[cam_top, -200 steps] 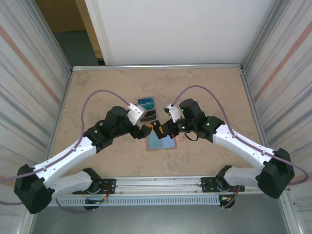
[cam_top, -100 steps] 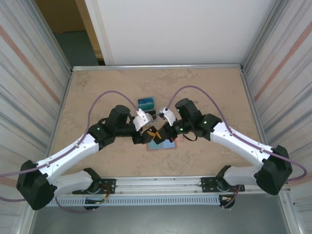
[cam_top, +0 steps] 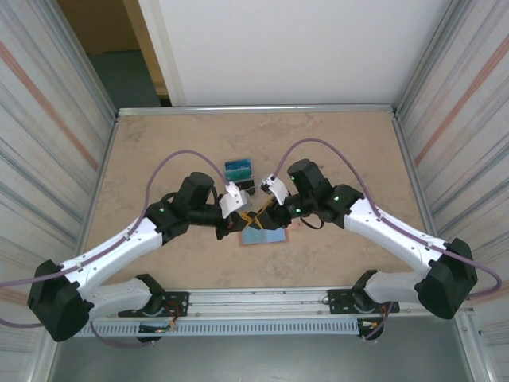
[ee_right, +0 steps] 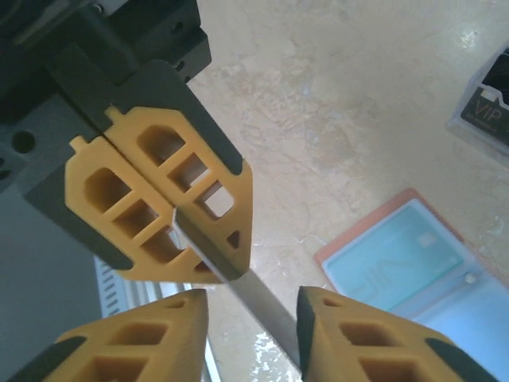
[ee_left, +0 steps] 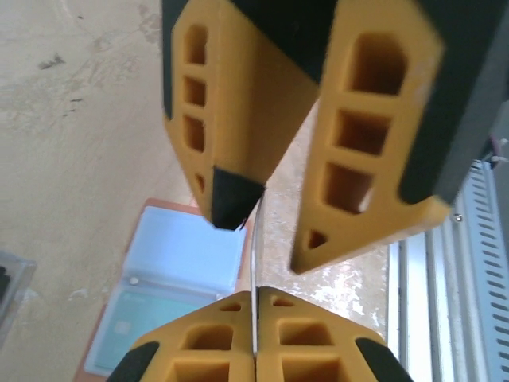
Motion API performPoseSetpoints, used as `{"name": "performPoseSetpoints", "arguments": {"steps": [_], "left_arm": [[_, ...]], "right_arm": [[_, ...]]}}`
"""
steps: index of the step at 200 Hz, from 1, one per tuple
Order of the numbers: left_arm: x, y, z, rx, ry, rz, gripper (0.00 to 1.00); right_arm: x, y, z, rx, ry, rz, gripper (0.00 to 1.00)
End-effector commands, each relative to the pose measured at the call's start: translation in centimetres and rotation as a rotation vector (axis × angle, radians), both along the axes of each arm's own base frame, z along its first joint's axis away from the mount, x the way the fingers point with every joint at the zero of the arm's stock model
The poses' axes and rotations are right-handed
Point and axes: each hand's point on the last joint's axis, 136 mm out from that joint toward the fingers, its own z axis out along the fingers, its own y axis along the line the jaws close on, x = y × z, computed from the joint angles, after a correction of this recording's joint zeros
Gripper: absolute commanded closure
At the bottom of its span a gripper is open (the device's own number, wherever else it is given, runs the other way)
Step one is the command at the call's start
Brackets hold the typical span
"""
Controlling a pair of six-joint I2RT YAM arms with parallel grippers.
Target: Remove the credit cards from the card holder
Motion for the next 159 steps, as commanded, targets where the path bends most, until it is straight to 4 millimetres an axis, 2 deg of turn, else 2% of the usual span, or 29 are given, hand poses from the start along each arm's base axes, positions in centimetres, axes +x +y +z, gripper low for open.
{"name": "performPoseSetpoints", "arguments": {"steps": [1, 44, 62, 71, 78, 99, 110, 118, 159], "left_arm": [[1.1, 0.7, 1.7, -0.042, -0.086, 0.072, 1.0], [2.3, 2.4, 4.0, -0.161, -0.143, 0.244, 1.0], [2.6, 3.2, 5.0, -0.226, -0.143, 0.325, 1.0], [2.7, 3.7, 5.7, -0.265, -0.144, 0.36, 1.0], [2.9, 4.1, 6.2, -0.3, -0.143, 0.39, 1.0], [2.9, 5.1, 7.2, -0.401, -0.124, 0.454, 1.0], [2.8, 5.4, 7.6, -0.45, -0.105, 0.467, 1.0], [2.7, 5.6, 8.0, -0.487, -0.09, 0.469, 1.0], [1.7, 5.1, 9.7, -0.631, -0.004, 0.407, 1.0]], "right_arm": [[0.3, -0.5, 2.3, 0.077, -0.022, -0.033, 0.56], [1.3, -2.0, 3.5, 0.178, -0.053, -0.144, 0.49], [1.4, -2.5, 4.7, 0.25, -0.072, -0.181, 0.41], [1.6, -2.6, 4.8, 0.274, -0.072, -0.195, 0.41], [1.3, -3.0, 5.9, 0.315, -0.096, -0.202, 0.4], [1.6, -3.8, 6.6, 0.378, -0.107, -0.254, 0.36], [1.5, -3.8, 7.2, 0.416, -0.108, -0.254, 0.35], [1.6, -3.9, 7.4, 0.432, -0.105, -0.261, 0.27], [0.7, -2.7, 8.9, 0.536, -0.077, -0.17, 0.25]]}}
